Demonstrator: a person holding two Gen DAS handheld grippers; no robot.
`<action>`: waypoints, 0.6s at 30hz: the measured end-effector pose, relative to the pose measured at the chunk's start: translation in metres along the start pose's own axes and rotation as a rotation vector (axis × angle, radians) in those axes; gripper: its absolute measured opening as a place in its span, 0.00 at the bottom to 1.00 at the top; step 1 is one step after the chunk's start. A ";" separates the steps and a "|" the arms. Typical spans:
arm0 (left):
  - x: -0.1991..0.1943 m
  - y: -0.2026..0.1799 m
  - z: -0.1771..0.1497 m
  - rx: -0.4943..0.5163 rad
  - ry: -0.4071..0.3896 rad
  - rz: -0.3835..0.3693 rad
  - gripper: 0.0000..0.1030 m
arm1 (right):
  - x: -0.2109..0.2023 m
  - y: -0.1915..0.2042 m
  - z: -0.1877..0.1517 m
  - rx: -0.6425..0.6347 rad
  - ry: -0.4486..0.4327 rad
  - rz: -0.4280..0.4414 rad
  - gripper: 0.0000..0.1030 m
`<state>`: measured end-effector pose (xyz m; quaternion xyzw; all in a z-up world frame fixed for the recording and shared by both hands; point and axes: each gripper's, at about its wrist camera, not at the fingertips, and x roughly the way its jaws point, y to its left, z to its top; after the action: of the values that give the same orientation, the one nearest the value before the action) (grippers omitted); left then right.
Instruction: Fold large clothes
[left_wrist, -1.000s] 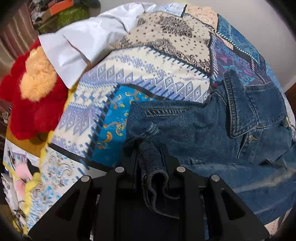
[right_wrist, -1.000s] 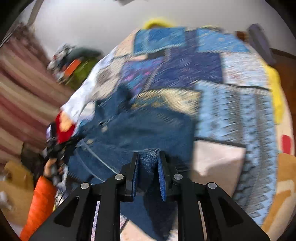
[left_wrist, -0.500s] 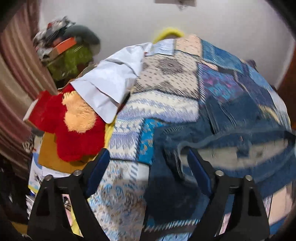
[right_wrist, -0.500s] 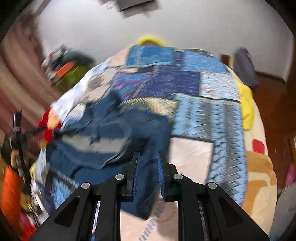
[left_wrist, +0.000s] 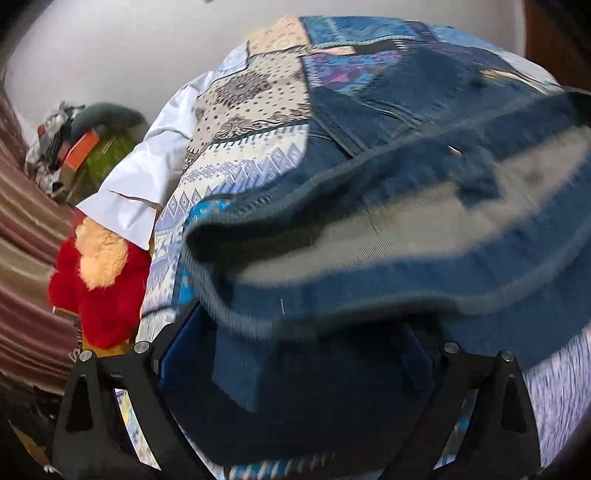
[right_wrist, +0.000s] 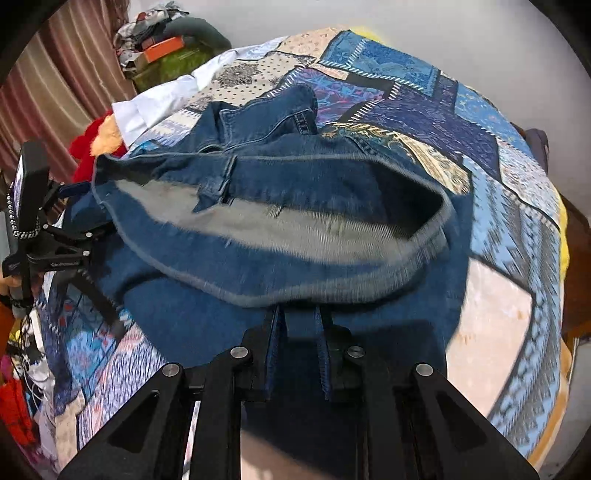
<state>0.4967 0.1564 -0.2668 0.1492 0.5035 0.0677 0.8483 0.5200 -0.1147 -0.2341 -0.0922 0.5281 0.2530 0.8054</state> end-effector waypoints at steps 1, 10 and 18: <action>0.009 0.003 0.008 -0.009 0.013 0.023 0.93 | 0.005 -0.004 0.008 0.013 0.013 -0.002 0.14; 0.057 0.079 0.051 -0.338 0.117 -0.100 0.95 | 0.020 -0.065 0.089 0.201 -0.064 0.055 0.14; 0.013 0.107 0.046 -0.369 0.104 -0.229 0.95 | 0.000 -0.049 0.091 0.141 -0.069 0.012 0.14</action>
<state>0.5470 0.2530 -0.2229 -0.0703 0.5395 0.0695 0.8361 0.6176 -0.1186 -0.2018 -0.0235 0.5170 0.2233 0.8260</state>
